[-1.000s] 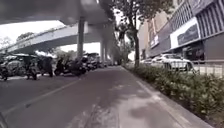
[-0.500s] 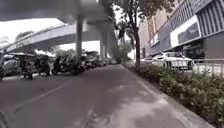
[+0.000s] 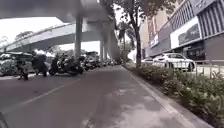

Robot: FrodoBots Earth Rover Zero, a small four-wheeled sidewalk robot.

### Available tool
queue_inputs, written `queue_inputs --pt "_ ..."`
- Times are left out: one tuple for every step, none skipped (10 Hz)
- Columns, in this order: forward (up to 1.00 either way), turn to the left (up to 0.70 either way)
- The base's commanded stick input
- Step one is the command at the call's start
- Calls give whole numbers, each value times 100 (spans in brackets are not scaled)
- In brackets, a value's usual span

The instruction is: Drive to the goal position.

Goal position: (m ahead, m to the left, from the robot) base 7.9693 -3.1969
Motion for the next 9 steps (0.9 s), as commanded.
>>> queue_inputs --pt "45 0" --pt "45 0" --pt "45 0" --pt "45 0" --pt "45 0" --pt "45 0" --pt "45 0" --pt "45 0" --pt "45 0"
